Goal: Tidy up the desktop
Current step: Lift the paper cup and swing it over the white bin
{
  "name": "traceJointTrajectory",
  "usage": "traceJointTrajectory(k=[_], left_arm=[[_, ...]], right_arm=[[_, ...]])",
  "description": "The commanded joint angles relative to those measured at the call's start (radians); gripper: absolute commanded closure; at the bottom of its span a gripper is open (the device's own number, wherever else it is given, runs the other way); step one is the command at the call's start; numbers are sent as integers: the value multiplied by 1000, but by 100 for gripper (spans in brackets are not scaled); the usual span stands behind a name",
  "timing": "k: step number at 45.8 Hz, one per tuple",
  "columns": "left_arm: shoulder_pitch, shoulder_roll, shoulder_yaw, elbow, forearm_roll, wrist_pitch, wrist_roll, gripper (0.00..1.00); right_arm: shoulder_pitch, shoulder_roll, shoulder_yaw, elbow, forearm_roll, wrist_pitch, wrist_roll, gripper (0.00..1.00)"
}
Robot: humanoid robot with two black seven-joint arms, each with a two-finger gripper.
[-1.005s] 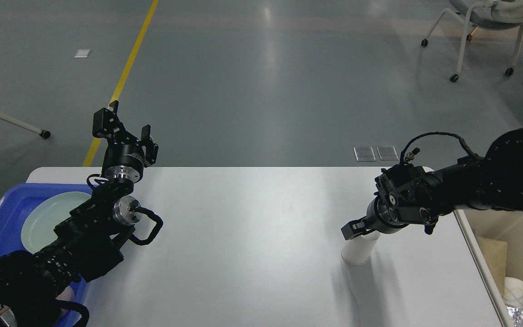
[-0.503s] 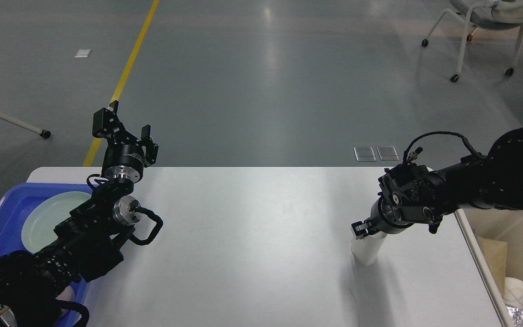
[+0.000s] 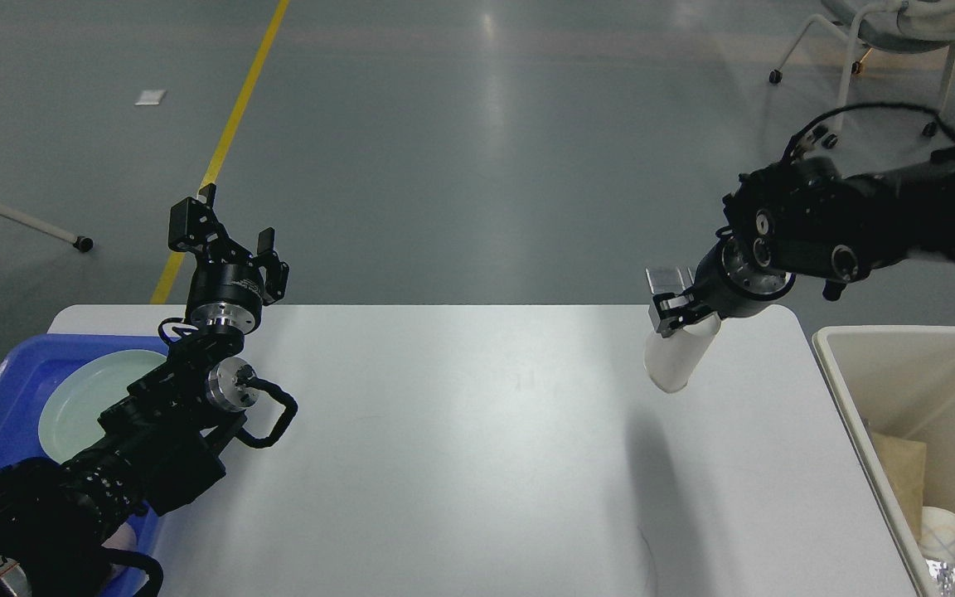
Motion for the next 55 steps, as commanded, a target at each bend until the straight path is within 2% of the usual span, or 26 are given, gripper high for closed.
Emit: traceJointTrajectory(k=[1, 9, 21, 28, 35, 42, 49, 55], left_arm=[[0, 0, 0, 0, 1, 0, 0, 0], [0, 0, 0, 0, 1, 0, 0, 0], [0, 0, 0, 1, -1, 0, 0, 0], [0, 0, 0, 0, -1, 0, 0, 0], [0, 0, 0, 0, 1, 0, 0, 0], [0, 0, 0, 0, -1, 0, 0, 0], [0, 0, 0, 0, -1, 0, 0, 0], [0, 0, 0, 0, -1, 0, 0, 0]], right_arm=[[172, -103, 94, 27, 1, 173, 14, 45], [370, -236, 249, 41, 1, 421, 14, 45], [556, -382, 488, 38, 1, 421, 11, 45], [531, -397, 473, 32, -14, 421, 2, 49], [346, -397, 387, -26, -86, 421, 1, 51], [33, -387, 361, -235, -225, 421, 2, 50], [-229, -384, 309, -417, -310, 269, 4, 49], [-377, -373, 160, -488, -313, 114, 4, 48]])
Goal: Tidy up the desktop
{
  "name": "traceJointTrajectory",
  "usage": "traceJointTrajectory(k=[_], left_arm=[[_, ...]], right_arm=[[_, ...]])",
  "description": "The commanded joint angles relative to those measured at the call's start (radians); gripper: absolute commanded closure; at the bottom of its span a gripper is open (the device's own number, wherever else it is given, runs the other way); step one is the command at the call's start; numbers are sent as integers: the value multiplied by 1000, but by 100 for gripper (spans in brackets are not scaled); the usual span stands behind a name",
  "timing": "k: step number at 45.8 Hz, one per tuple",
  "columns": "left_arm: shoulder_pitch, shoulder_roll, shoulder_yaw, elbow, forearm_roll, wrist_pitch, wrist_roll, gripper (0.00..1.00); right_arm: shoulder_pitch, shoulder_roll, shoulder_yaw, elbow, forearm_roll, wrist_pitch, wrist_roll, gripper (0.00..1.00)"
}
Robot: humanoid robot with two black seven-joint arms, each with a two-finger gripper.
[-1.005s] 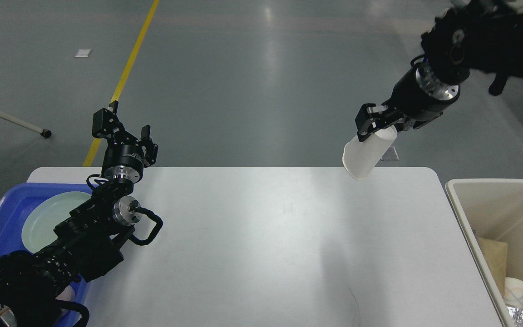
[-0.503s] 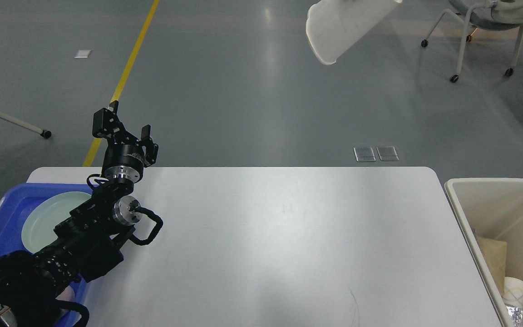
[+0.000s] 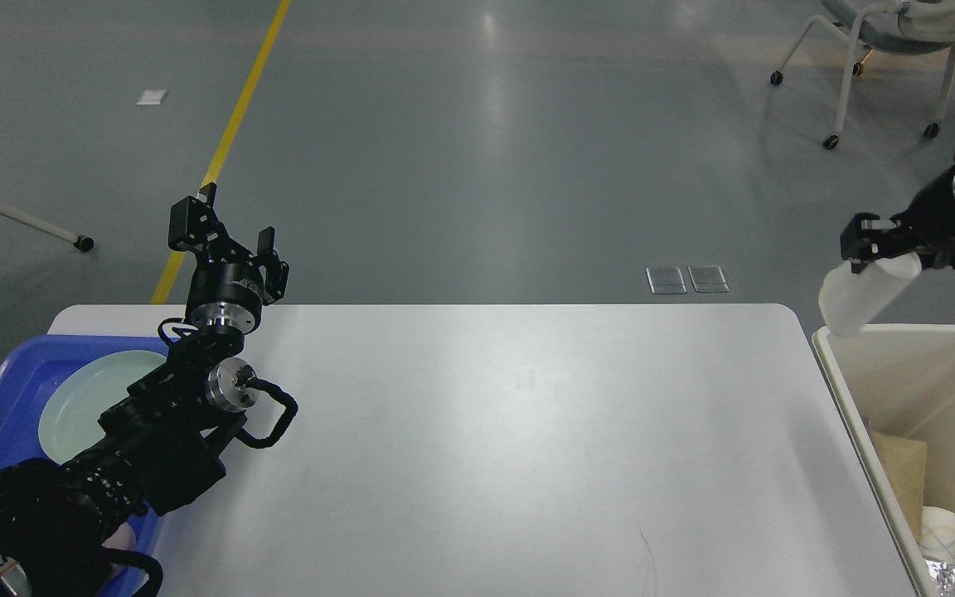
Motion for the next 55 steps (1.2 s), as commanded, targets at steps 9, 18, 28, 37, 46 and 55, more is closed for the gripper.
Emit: traceJointTrajectory(k=[9, 18, 28, 37, 46, 55], left_arm=[[0, 0, 0, 0, 1, 0, 0, 0], [0, 0, 0, 1, 1, 0, 0, 0], [0, 0, 0, 0, 1, 0, 0, 0], [0, 0, 0, 0, -1, 0, 0, 0], [1, 0, 0, 0, -1, 0, 0, 0], [0, 0, 0, 0, 1, 0, 0, 0]], right_arm=[[-352, 54, -283, -214, 13, -338, 0, 39], [-415, 74, -292, -244, 56, -360, -2, 0], [-395, 84, -291, -243, 62, -360, -2, 0], [-217, 108, -278, -189, 114, -334, -2, 0], [87, 130, -272, -7, 223, -206, -3, 0], [306, 275, -248, 61, 379, -36, -3, 0]])
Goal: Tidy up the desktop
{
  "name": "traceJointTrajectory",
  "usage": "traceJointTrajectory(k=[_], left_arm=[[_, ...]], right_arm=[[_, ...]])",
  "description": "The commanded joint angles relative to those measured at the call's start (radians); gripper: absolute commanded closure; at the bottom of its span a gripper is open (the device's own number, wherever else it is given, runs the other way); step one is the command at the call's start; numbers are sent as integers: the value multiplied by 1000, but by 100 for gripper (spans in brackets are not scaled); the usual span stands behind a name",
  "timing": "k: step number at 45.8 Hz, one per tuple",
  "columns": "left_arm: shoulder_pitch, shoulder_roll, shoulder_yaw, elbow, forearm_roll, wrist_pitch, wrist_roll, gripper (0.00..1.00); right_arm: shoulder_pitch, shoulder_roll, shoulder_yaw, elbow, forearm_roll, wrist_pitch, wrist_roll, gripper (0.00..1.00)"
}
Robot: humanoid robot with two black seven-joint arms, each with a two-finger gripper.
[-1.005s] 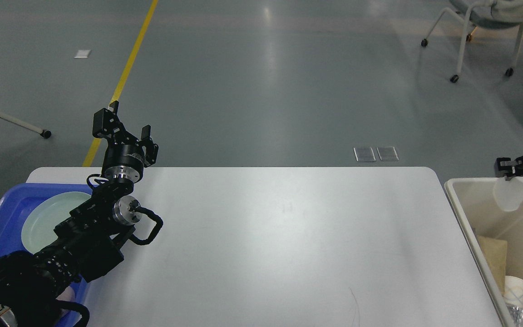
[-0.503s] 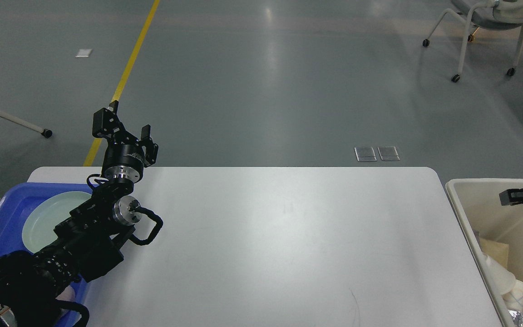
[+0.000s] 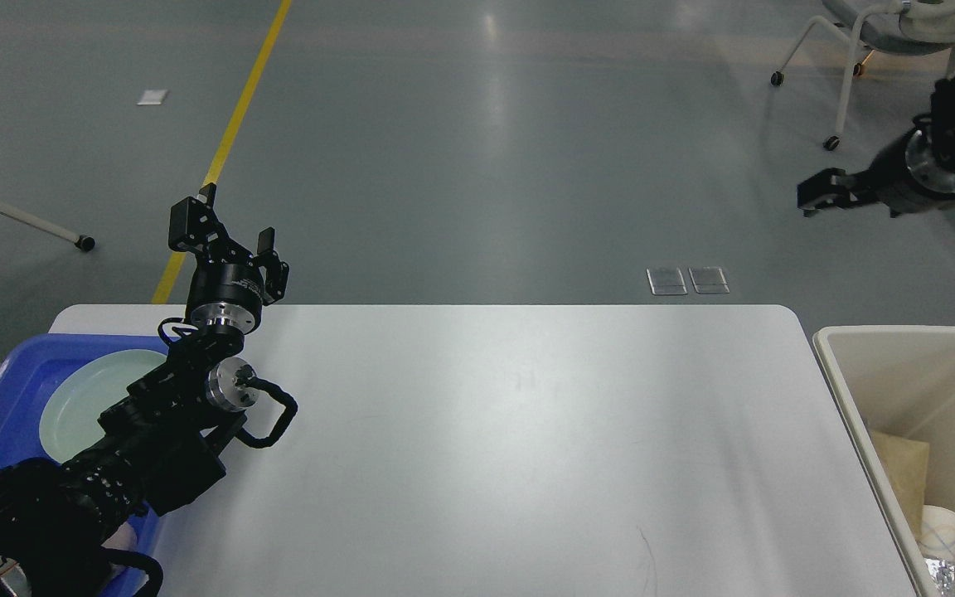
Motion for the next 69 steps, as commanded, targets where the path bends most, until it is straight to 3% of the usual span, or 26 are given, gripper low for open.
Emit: traceJointTrajectory(k=[1, 7, 17, 22, 30, 38, 52, 69], left_arm=[[0, 0, 0, 0, -1, 0, 0, 0], [0, 0, 0, 0, 1, 0, 0, 0], [0, 0, 0, 0, -1, 0, 0, 0], [0, 0, 0, 0, -1, 0, 0, 0], [0, 0, 0, 0, 1, 0, 0, 0], [0, 0, 0, 0, -1, 0, 0, 0], [0, 0, 0, 0, 1, 0, 0, 0], [0, 0, 0, 0, 1, 0, 0, 0]], right_arm=[[145, 87, 10, 33, 131, 123, 0, 0], [222, 153, 44, 16, 320, 177, -6, 0], [92, 291, 130, -181, 625, 64, -31, 0], [-37, 357, 193, -312, 679, -108, -29, 0], [-250, 434, 401, -422, 690, -508, -28, 0], [-362, 489, 588, -484, 690, -698, -23, 0], [-396, 491, 1007, -502, 690, -762, -22, 0], [-405, 526, 1224, -490, 696, -755, -14, 0]])
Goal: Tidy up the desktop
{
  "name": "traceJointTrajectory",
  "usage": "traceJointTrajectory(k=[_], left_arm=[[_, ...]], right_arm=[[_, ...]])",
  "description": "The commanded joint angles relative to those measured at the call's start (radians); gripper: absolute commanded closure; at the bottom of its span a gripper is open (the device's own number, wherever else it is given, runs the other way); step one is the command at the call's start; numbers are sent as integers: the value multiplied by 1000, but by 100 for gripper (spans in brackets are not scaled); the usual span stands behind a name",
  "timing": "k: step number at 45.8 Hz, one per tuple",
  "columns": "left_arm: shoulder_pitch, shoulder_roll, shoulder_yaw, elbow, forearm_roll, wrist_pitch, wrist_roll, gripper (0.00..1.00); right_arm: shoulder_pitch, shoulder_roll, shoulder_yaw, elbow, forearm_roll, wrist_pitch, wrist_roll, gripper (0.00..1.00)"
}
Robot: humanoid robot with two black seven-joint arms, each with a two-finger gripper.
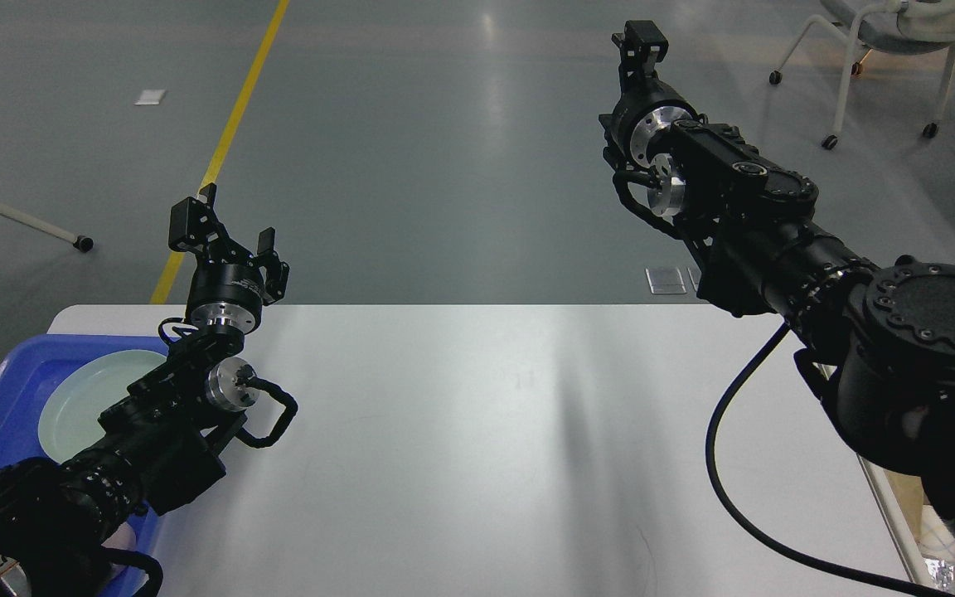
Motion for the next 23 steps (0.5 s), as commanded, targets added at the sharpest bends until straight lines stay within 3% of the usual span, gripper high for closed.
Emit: traceJointTrajectory(k=[1, 23], left_arm=[[0, 0, 0, 0, 1, 0, 0, 0], [0, 0, 0, 0, 1, 0, 0, 0]], right_arm=[[-2, 25, 99, 3, 1, 6, 5, 0], [-26, 78, 132, -5, 2, 26, 3, 0]])
